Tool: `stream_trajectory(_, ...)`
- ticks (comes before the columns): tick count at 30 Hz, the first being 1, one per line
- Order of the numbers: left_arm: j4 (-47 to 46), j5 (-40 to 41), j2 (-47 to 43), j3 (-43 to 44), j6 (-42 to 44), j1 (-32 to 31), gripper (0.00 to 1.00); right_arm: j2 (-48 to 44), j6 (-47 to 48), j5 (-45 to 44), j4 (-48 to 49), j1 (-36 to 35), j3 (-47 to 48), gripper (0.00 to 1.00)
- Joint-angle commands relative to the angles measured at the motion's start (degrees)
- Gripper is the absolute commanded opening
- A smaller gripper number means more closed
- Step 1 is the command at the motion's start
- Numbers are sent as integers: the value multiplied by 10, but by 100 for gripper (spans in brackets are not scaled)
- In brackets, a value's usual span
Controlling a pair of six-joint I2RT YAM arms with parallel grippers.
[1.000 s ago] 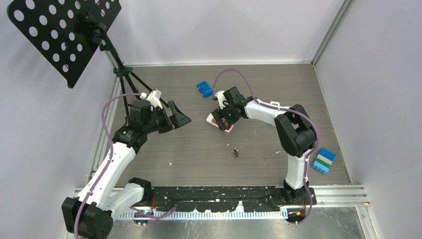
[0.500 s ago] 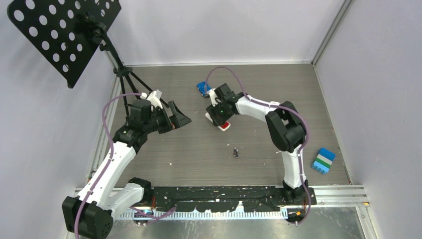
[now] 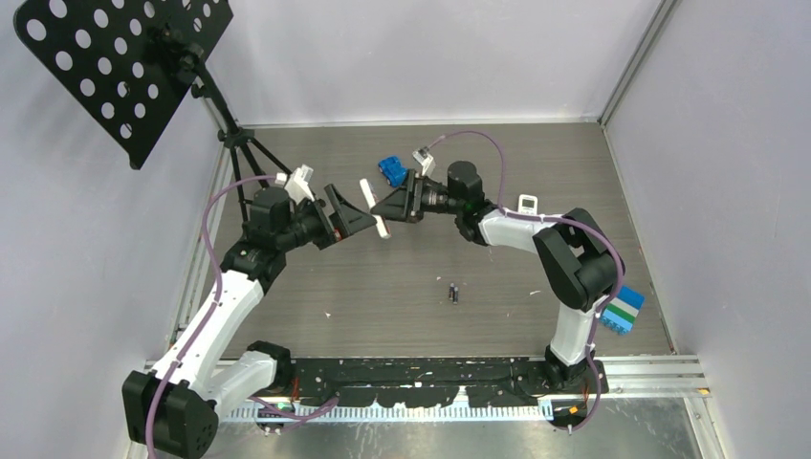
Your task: Load the batteries into the remote control
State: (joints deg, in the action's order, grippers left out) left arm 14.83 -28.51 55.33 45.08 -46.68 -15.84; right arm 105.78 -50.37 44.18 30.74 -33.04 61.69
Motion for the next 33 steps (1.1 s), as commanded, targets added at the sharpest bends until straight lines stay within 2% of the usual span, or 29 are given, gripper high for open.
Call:
stream_trajectory(1,-105,-41,-5,0,-65,3,99,0,-338,53,423,0,-15,34)
stream_trajectory(4,-117,-33,-8,6,-79,3,99,11,-406,53,501,0,-15,34)
stream_trajectory(7,-139,-24,-10,4,-100,4,98,2,-411,58,508,0,-23,34)
stream_trajectory(11,-246,-35,-9,-21,-164,5,99,-16,-411,59,509,0,-37,34)
stream_trajectory(16,-359,-90,22,-38,-232,5,100,-37,-412,32,507,-2,-48,34)
stream_trajectory(22,-399,-133,36,-53,-245,4,100,-56,-398,-22,471,-8,-54,33)
stream_trajectory(28,-426,-162,58,-53,-264,-1,99,-79,-341,-51,386,-33,-44,33)
stream_trajectory(31,-449,-168,66,-52,-278,-1,94,-82,-328,-61,367,-39,-42,33)
stream_trajectory(33,-455,-173,71,-50,-283,-1,83,-85,-325,-69,360,-41,-43,33)
